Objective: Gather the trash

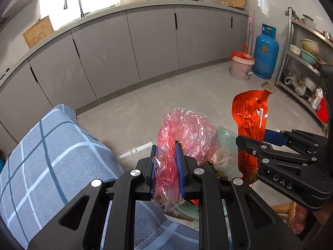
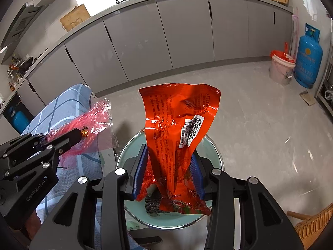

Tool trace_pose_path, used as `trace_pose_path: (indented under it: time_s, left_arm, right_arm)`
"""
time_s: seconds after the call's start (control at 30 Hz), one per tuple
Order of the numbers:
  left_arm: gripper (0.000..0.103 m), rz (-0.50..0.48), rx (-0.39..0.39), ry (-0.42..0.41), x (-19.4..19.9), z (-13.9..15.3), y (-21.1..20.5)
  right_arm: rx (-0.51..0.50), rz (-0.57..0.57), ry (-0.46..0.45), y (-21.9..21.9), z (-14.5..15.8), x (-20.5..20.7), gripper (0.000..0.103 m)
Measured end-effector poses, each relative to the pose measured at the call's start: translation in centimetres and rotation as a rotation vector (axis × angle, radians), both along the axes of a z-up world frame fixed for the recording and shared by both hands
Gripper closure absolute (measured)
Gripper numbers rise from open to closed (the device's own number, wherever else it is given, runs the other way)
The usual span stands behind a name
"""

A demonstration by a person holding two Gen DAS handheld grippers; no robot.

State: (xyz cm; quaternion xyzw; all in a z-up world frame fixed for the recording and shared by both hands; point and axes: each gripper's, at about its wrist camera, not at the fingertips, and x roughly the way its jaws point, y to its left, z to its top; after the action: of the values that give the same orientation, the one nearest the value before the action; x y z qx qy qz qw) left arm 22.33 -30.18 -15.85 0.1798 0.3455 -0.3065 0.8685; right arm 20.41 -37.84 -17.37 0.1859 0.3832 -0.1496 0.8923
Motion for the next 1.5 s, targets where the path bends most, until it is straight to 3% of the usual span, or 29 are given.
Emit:
trace_pose_path:
  time_s: [0.53,0.57,0.6,0.63,0.7,0.8,0.9,1.03,1.5]
  left_arm:
    - [0.083,-0.006,0.019,0.029,0.5,-1.5,-0.9]
    - [0.079,-0.005,0.015,0.033,0.5,-1.5,-0.8]
    - [0.067,-0.005,0.012,0.035,0.5,-1.5,-0.8]
    - [0.06,-0.002,0.01,0.032,0.4,-1.5,-0.7]
    - [0.033,0.014,0.009,0.013,0.2,-1.2,-0.4]
    - [0.03,0.016,0.004,0.009,0.0,-0.7,0.1]
    - [0.015,0.043,0.001,-0.02,-0.4,0.1,1.2]
    - [0.012,0.066,-0.014,-0.04,-1.6,1.4,3.2]
    - [0.009,0.132,-0.104,-0.115,-4.4,6.4,9.0]
  right_arm:
    - [0.014,-0.019,0.016,0.3,-0.9,0.7,0.061]
    - [0.017,-0.024,0.003,0.3,-0.7,0.6,0.057]
    - [0.023,-0.028,-0.008,0.1,-0.5,0.5,0.051]
    - [0.026,-0.028,-0.016,0.1,-0.3,0.4,0.04]
    - [0.021,-0.036,-0.035,0.1,0.1,0.1,0.035]
    - [0.013,-0.048,-0.05,0.2,0.7,-0.5,0.034]
    - [0.015,-0.067,-0.079,0.4,1.5,-1.5,0.032]
    - [0.008,-0.088,-0.116,1.2,2.6,-3.4,0.025]
    - [-0.06,-0.069,-0.161,4.9,6.0,-6.8,0.024]
